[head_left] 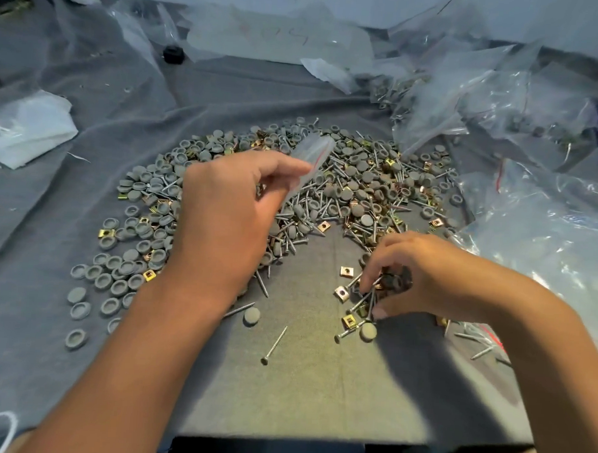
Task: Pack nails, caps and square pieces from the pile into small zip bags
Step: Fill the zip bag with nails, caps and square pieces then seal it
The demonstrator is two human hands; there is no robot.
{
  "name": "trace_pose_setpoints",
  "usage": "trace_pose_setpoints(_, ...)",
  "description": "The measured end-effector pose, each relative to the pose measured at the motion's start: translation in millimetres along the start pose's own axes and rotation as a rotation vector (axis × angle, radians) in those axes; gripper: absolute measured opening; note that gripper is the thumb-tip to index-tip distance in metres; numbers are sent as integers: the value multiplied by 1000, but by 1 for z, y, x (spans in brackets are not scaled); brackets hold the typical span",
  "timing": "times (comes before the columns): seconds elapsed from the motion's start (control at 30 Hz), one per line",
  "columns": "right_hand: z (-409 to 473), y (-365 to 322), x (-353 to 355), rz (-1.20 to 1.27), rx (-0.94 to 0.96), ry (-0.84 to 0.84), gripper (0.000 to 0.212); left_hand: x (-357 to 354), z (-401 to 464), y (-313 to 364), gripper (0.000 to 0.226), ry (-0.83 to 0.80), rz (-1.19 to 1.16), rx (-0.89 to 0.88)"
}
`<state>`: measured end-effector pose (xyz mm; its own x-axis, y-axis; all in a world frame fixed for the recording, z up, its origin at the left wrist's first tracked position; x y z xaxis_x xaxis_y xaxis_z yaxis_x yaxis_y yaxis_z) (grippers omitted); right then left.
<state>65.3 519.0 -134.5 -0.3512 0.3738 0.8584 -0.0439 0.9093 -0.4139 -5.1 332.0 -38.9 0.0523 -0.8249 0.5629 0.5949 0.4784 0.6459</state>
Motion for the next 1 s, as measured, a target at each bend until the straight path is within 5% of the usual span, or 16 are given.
trace_pose_setpoints(0.33, 0, -2, 1, -51, 20, 34, 5, -33, -8, 0, 34, -288, 133, -37)
trace_pose_setpoints(0.53, 0, 6, 10, 72, -12, 124, 11, -45, -14, -3, 45, -409, 184, -13)
trace_pose_setpoints(0.77, 2, 4, 5, -71, -14, 126, 25, -46, -16, -7, 50, -409, 202, 9)
trace_pose_setpoints(1.0, -4, 4, 32, 330, 37, 378, 9, -51, -18, -9, 50, -415, 146, 27)
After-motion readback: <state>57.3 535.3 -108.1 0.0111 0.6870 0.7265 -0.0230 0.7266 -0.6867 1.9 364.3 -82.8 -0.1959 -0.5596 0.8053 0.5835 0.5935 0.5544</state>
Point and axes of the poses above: each hand's wrist, its own z-axis towards the middle knuckle, its own x-axis out of the back of the hand, y = z × x, the point moved 9 cm from there along z, towards the middle knuckle, and after that the axes turned 1 degree about z, right-handed, at the moved point
